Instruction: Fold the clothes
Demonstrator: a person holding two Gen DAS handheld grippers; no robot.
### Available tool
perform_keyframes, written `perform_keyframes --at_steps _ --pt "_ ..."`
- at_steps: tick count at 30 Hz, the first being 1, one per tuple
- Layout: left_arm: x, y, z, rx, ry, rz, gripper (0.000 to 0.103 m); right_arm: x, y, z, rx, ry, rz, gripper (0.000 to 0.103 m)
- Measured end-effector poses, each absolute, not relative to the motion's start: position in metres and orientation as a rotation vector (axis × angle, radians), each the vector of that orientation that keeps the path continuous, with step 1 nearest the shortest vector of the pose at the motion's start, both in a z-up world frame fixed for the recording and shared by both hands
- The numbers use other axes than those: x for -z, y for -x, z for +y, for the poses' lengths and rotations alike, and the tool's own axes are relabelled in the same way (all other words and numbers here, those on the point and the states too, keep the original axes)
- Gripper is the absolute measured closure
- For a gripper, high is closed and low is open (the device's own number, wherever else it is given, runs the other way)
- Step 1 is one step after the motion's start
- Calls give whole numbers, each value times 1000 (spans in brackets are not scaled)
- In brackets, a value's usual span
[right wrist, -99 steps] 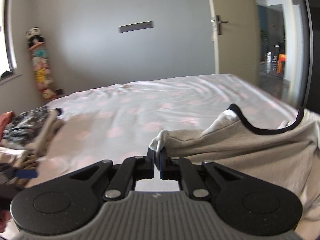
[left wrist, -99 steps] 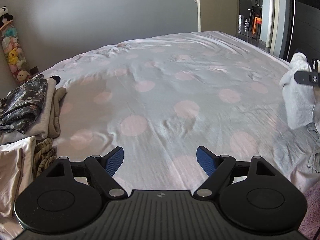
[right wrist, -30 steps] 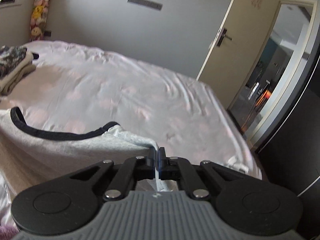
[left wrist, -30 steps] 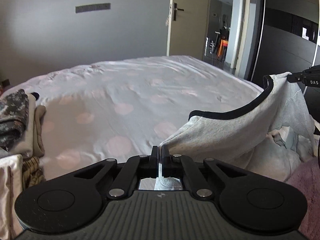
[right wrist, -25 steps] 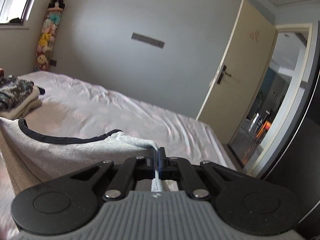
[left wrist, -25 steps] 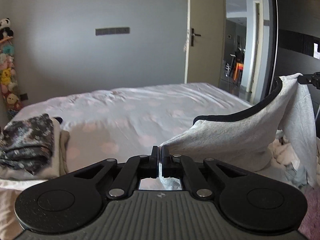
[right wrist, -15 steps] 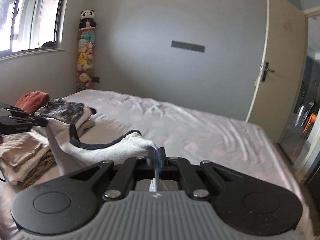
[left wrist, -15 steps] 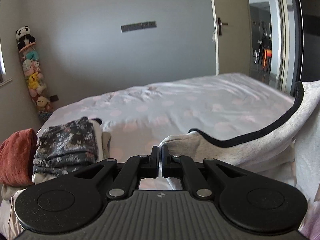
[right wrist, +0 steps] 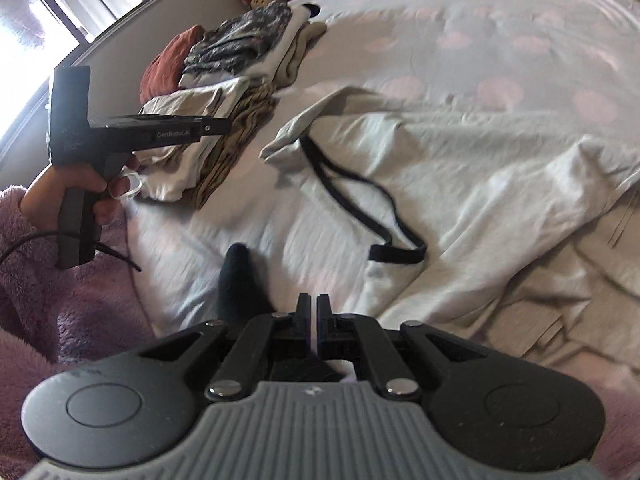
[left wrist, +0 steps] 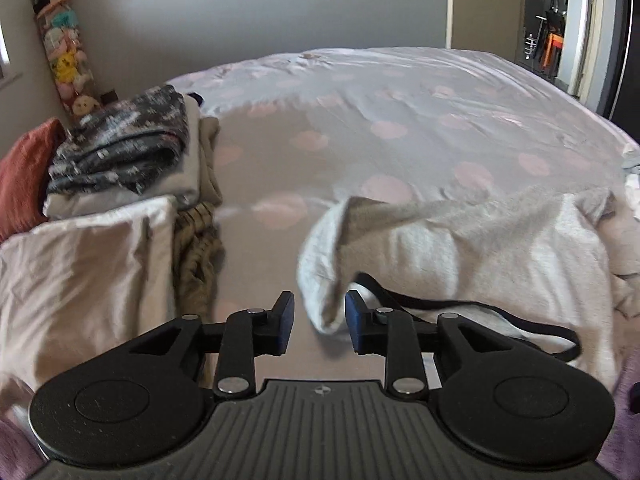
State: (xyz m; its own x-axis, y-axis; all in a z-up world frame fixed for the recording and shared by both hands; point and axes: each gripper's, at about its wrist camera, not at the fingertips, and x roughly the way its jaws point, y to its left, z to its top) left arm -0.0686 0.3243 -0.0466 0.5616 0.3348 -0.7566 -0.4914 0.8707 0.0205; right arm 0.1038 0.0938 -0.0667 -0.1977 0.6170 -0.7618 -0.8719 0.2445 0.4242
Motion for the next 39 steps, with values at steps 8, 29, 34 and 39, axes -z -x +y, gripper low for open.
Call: perform_keyframes --at_steps 8,29,34,39 --pt "83 76 271 -255 475 892 62 76 -91 86 -1311 412 1023 88" --pt "135 25 233 -196 693 969 103 88 -118 50 -1099 372 1004 63" --pt "113 51 263 -333 656 929 103 81 -119 63 -1138 425 960 62" --pt "90 88 310 -453 637 915 103 67 -119 81 -1200 472 903 62"
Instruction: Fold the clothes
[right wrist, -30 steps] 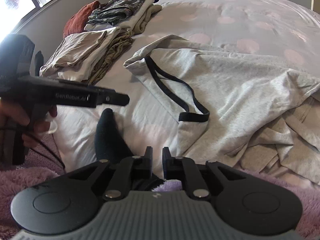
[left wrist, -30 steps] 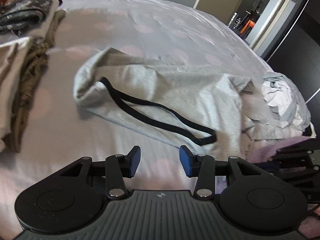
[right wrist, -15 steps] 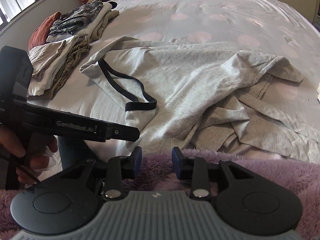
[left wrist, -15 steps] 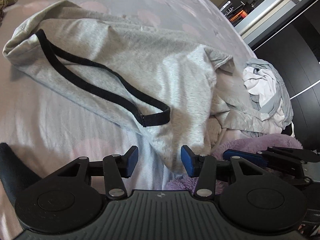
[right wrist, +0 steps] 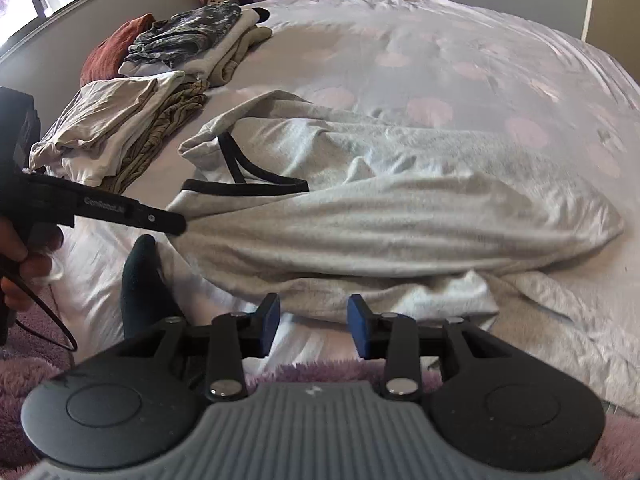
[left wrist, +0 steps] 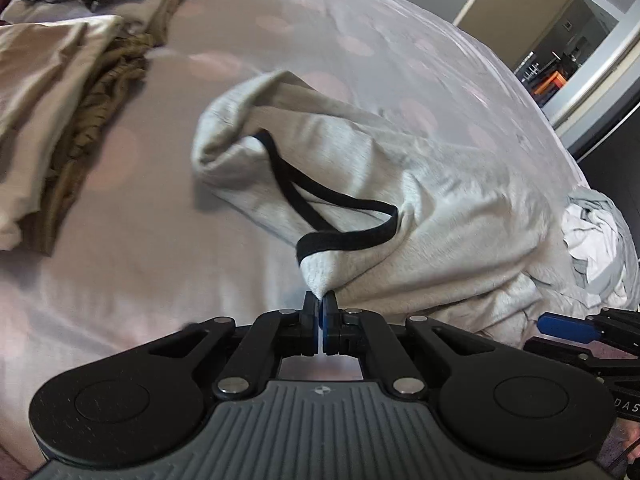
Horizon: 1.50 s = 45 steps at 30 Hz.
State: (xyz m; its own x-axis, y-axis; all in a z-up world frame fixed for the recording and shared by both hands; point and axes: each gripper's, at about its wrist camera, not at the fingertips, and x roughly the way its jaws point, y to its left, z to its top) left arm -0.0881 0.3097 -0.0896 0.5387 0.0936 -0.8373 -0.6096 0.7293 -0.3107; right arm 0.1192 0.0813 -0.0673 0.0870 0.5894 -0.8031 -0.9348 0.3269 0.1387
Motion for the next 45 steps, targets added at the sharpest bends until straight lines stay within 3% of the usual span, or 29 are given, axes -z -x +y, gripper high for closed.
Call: perform_keyframes --at_steps 6,16,25,37,45 --pt "71 127 349 -605 575 908 103 46 -115 115 -1312 572 807 62" --pt "104 141 371 -660 632 987 103 27 -110 208 -1508 894 543 63" --pt "128 108 388 -650 597 1165 101 63 -92 290 -1660 1275 302 64" --pt "146 70 403 -555 512 1423 100 111 -71 350 -1896 1569 -121 64" --pt "149 80 401 -604 554 1381 100 136 -59 360 -1970 1609 -321 64"
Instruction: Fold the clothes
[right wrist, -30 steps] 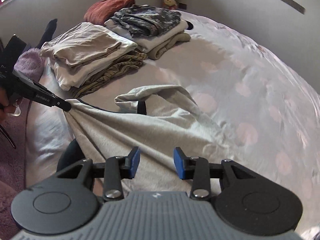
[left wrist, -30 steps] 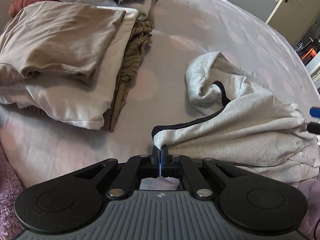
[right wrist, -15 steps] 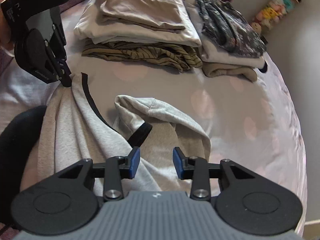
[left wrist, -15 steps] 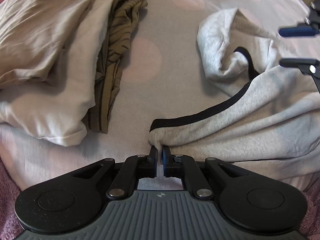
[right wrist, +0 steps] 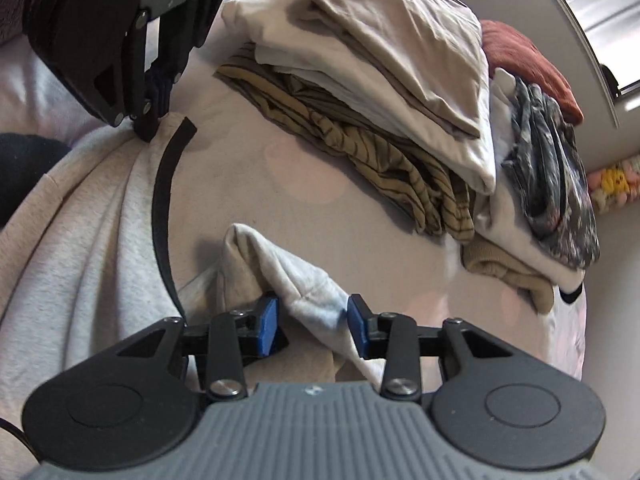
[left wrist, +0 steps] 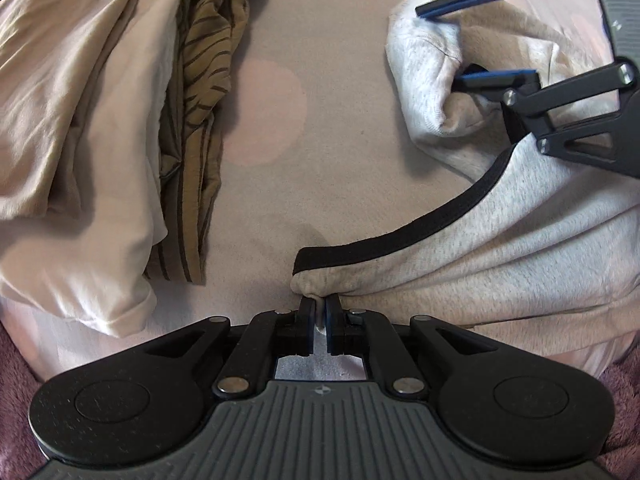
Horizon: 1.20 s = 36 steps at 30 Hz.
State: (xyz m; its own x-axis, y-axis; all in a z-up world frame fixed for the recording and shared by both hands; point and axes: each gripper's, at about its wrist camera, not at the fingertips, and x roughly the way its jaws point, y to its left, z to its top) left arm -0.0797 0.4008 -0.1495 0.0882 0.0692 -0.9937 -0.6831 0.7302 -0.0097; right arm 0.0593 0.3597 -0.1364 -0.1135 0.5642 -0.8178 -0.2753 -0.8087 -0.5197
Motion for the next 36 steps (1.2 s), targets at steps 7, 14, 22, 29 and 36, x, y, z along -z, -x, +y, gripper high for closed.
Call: perform_keyframes --at_steps 7,14,22,29,36 --pt "144 93 387 -661 537 1303 100 134 -55 361 -1903 1602 -289 93" --pt "113 102 374 -676 445 1183 103 72 -88 350 -1603 1420 -238 94" --pt "18 89 361 -705 340 910 103 -29 -123 293 -1275 1193 -323 95" --pt "-81 66 365 -792 203 585 103 -113 -122 232 -1069 987 -434 95" --pt "-174 91 336 -856 64 312 103 -190 -104 174 -959 759 -480 94"
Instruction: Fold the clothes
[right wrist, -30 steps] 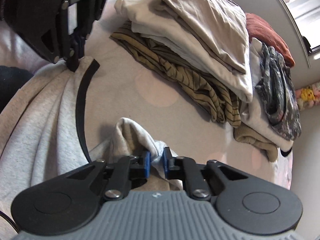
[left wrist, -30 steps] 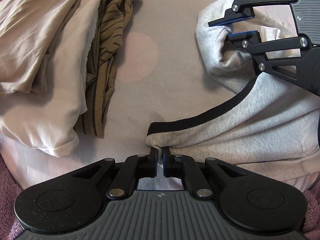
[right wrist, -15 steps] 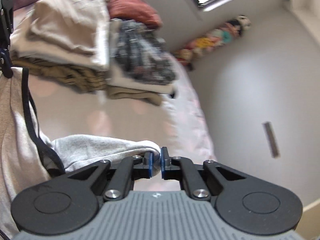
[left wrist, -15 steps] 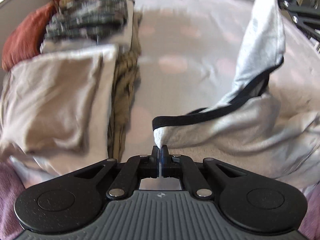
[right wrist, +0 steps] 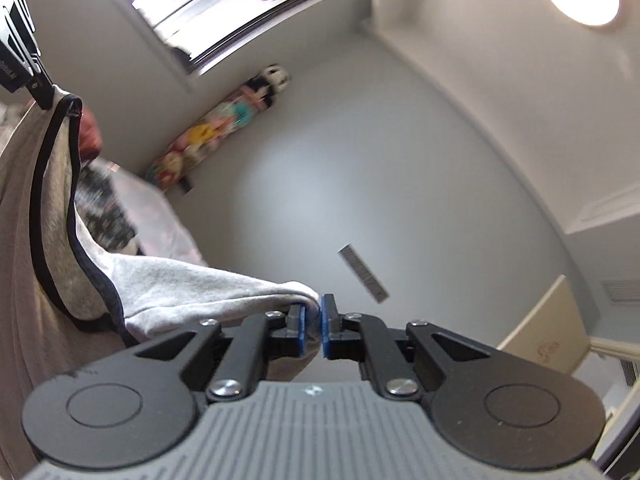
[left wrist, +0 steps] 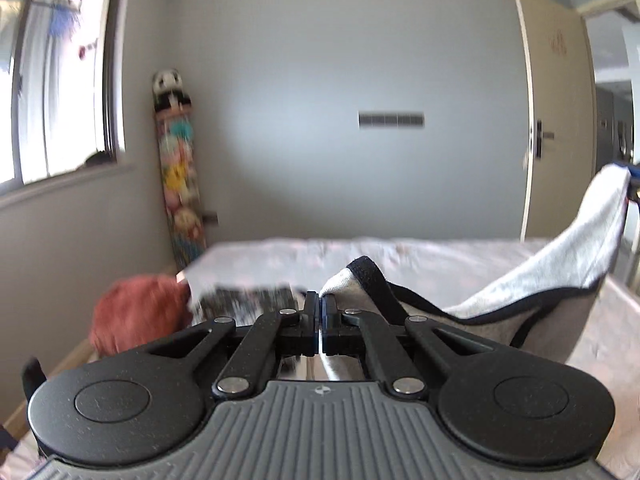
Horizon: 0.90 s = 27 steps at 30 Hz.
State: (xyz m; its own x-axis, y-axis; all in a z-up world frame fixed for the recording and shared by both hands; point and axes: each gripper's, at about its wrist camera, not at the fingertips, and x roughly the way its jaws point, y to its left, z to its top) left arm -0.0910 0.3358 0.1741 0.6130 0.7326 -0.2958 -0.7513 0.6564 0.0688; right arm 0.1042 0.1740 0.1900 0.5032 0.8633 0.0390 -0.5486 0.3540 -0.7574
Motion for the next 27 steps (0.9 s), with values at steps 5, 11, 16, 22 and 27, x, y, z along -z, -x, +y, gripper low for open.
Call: perform_keyframes --at_steps 5,11,16,22,27 --pt "-154 92 325 -748 42 381 103 -184 -100 140 -962 676 -361 94" --pt "-71 89 318 -626 161 594 103 -108 -114 106 -960 636 -79 94" --pt "5 85 312 -536 214 773 103 -29 -126 88 -912 610 176 94" --pt "61 78 306 -512 230 902 103 45 -141 80 -846 587 364 94" --pt "78 74 304 -470 277 915 103 70 -158 78 -829 552 461 94"
